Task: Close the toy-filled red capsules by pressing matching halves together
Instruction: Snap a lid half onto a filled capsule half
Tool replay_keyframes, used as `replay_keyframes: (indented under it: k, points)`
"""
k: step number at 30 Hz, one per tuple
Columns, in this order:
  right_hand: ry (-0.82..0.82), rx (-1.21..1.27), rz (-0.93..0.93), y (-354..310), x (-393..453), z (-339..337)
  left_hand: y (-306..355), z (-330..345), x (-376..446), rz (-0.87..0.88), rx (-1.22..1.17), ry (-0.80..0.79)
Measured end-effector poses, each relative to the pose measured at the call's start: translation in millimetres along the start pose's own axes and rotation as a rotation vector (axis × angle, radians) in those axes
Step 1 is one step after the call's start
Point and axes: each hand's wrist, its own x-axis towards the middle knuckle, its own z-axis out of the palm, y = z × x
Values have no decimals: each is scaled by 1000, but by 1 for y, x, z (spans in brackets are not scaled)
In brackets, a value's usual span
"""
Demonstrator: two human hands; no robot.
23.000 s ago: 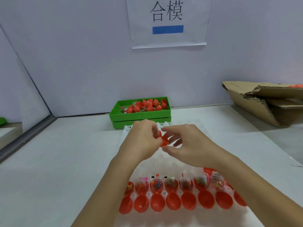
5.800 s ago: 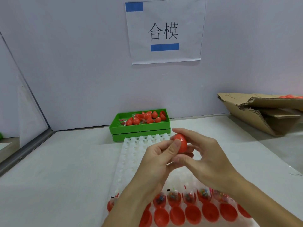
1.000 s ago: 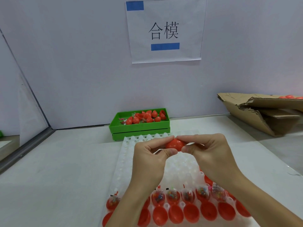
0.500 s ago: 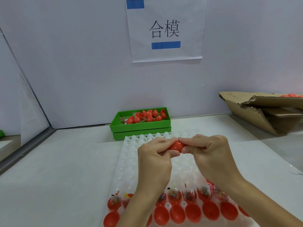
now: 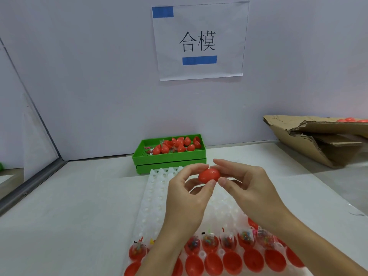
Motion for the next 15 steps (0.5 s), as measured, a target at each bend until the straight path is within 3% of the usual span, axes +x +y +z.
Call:
replay_keyframes:
  k: [4,9,15]
  points:
    - [4,-22,76,0,1,-1,-1,2,-3,48,69,15]
    - [-122,116,144,-2,0,6,-2,4,-6,317,422,1]
    - [-111,246,194,4,-1,8,-4,6,-7,343,501,-32]
